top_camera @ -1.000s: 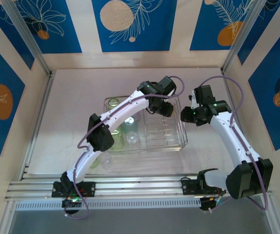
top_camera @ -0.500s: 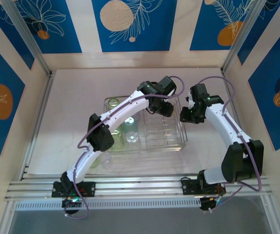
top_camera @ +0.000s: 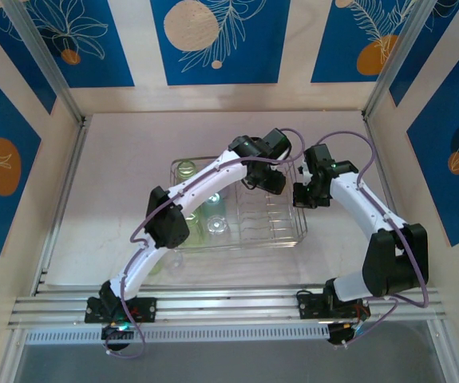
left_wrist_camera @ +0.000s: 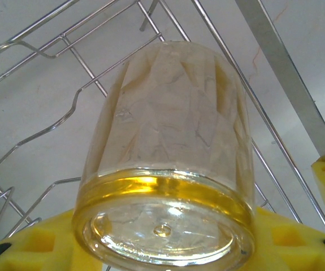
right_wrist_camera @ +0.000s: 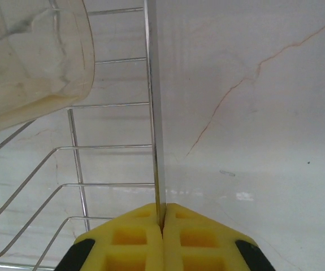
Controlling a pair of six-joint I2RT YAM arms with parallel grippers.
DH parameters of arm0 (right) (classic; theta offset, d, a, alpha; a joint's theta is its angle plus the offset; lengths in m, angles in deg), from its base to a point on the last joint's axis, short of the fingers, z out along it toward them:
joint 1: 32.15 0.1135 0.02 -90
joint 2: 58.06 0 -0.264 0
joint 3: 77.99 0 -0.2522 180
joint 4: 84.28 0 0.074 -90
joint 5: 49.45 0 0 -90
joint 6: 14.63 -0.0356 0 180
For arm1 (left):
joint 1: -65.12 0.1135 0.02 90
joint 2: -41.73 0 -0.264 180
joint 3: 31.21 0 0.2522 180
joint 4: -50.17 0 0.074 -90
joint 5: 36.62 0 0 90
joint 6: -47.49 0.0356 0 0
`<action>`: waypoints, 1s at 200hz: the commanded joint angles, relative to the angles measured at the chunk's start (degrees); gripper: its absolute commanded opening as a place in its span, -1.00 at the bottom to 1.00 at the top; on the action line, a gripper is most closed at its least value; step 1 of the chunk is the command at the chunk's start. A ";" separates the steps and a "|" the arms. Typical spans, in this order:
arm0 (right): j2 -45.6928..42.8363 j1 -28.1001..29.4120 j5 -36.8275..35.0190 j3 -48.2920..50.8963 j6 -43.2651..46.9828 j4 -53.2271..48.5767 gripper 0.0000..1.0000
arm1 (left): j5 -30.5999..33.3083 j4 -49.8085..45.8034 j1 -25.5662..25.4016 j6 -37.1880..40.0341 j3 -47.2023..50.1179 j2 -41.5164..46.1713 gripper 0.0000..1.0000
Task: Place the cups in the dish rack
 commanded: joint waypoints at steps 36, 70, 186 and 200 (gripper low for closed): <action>-3.06 0.67 -1.00 3.00 -2.29 -1.02 -1.00 | 1.99 -3.40 -1.16 -1.12 -2.04 -1.57 -1.00; -4.52 1.17 -1.36 3.85 -3.01 -1.37 -1.00 | 2.99 -5.08 -2.03 -1.38 -2.45 -2.07 -1.00; -8.55 3.62 -0.42 3.40 -7.67 -6.42 -0.89 | 5.39 -10.26 -4.11 -1.80 -4.39 -3.70 -1.00; -9.34 3.96 -0.34 3.60 -8.67 -6.81 -0.68 | 5.39 -10.54 -4.39 -1.77 -4.35 -3.79 -1.00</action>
